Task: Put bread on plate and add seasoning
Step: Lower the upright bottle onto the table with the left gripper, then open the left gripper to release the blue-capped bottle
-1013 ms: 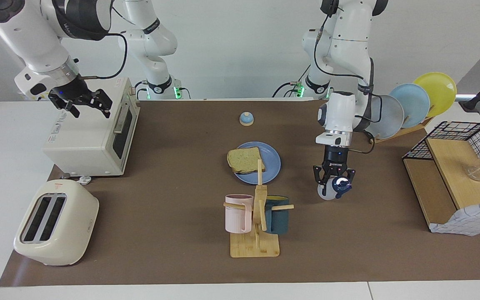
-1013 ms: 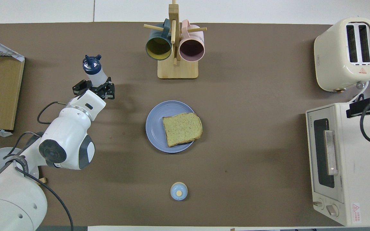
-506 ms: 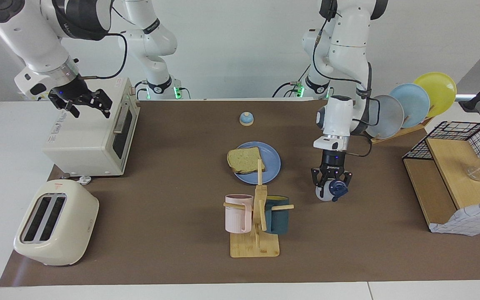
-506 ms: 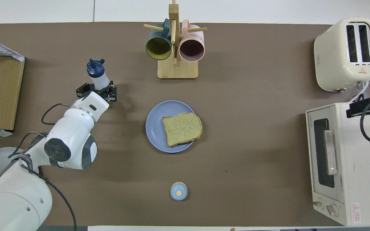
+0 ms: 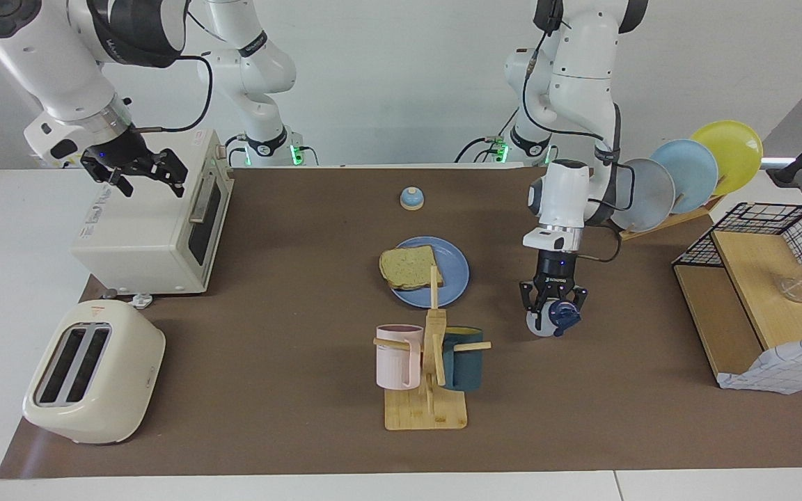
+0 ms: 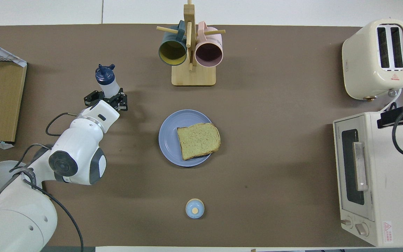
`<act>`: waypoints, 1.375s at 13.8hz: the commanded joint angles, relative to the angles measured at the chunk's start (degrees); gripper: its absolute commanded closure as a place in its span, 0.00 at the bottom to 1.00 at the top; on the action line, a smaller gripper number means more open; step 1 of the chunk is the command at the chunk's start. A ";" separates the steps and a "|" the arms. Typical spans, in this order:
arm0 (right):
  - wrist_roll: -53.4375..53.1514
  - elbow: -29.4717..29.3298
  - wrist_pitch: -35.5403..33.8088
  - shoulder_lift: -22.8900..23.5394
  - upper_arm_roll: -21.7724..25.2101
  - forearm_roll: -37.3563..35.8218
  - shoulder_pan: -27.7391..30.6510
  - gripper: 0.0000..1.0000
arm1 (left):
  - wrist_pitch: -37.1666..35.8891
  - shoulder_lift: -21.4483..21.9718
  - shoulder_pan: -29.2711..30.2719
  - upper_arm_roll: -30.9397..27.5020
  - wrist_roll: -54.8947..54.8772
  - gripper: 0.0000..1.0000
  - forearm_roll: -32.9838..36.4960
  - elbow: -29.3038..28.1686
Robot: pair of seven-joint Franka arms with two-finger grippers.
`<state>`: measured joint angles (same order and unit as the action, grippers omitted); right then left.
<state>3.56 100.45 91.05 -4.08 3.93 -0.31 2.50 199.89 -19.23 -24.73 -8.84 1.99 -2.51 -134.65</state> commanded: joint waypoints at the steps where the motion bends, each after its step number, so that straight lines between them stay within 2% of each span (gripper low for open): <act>1: -0.93 1.15 0.97 -0.85 -0.15 0.31 0.14 0.00 | 0.94 -0.19 -0.41 -0.12 0.30 0.73 0.49 -1.05; 3: -1.01 1.15 0.88 -0.85 -0.15 0.31 0.14 0.00 | 1.03 -0.02 -0.41 -0.12 0.30 0.65 0.57 -1.49; 4: -1.01 1.15 0.88 -0.85 -0.15 0.31 0.14 0.00 | 1.03 -0.02 -0.41 -0.12 0.30 0.57 0.49 -1.58; 6: -1.01 1.15 0.88 -0.85 -0.15 0.31 0.14 0.00 | 1.03 0.07 -0.32 -0.12 0.30 0.41 0.49 -2.02; 7: -1.01 1.15 0.88 -0.85 -0.15 0.31 0.14 0.00 | 1.03 0.07 -0.32 -0.12 0.39 0.27 0.49 -2.11; 10: -1.01 1.15 0.88 -0.85 -0.15 0.31 0.14 0.00 | 1.03 0.16 -0.23 -0.12 0.39 0.22 0.49 -2.55; 16: -1.01 1.15 0.88 -0.85 -0.15 0.31 0.14 0.00 | 1.03 1.30 -0.15 -0.12 0.39 0.21 0.49 -4.13; 18: -1.01 1.15 0.88 -0.85 -0.15 0.31 0.14 0.00 | 1.03 1.92 -0.06 -0.12 0.39 0.17 0.49 -4.65; 19: -1.01 1.15 0.88 -0.85 -0.15 0.31 0.14 0.00 | 1.03 2.09 -0.06 -0.12 0.39 0.12 0.40 -4.74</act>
<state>3.56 100.45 91.05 -4.08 3.93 -0.31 2.50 200.26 -19.11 -24.82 -8.83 1.99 -2.51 -137.39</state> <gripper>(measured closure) 0.000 0.203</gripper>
